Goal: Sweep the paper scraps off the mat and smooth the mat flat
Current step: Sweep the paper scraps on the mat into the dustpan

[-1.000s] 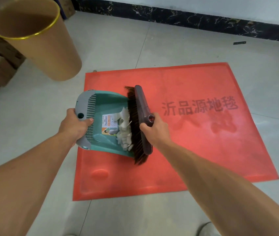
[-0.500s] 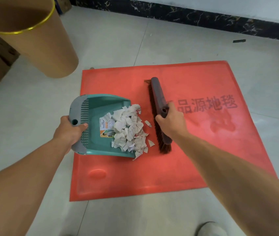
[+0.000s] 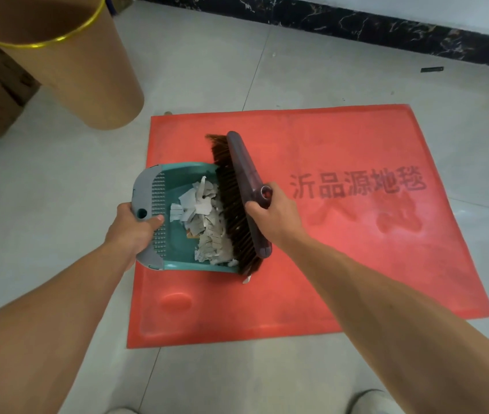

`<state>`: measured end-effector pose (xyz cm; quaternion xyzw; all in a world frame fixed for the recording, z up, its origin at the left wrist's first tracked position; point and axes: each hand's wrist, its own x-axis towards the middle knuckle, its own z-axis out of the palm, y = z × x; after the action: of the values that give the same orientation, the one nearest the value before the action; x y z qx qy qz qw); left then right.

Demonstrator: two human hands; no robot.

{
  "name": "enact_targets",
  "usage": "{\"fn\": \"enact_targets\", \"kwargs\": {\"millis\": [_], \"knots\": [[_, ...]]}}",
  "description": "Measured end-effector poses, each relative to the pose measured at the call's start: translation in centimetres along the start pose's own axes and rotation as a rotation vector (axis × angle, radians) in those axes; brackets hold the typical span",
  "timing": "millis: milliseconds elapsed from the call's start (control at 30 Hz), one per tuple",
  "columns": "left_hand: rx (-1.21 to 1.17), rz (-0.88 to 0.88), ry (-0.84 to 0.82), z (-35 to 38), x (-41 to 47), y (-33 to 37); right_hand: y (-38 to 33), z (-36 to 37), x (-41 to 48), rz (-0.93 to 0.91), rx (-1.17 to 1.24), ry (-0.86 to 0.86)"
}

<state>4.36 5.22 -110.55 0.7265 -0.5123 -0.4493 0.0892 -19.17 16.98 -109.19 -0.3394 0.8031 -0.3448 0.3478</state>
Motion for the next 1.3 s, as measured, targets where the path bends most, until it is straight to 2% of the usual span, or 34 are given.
{"fn": "enact_targets", "kwargs": {"millis": [367, 533, 767, 933, 1133, 1300], "knots": [[0.015, 0.029, 0.008, -1.3, 0.1, -0.4, 1.3, -4.6, 0.6, 0.056, -0.101, 0.209], [0.036, 0.032, 0.026, -2.4, -0.1, -0.6, 2.6, -4.9, 0.4, 0.098, -0.132, 0.143], [0.024, 0.021, 0.026, -1.3, -0.9, -0.5, 1.3, -1.9, 0.0, 0.058, -0.093, -0.046], [0.009, -0.003, 0.032, -0.8, -0.9, -0.3, 0.3, -0.6, -0.6, 0.016, -0.018, -0.090], [0.010, 0.005, 0.034, -0.9, -0.9, -0.9, 0.3, -3.1, -0.4, -0.051, -0.053, 0.052], [0.018, 0.024, 0.047, -1.6, -1.0, -0.9, 1.3, -4.9, -0.1, 0.042, -0.093, 0.141]]}}
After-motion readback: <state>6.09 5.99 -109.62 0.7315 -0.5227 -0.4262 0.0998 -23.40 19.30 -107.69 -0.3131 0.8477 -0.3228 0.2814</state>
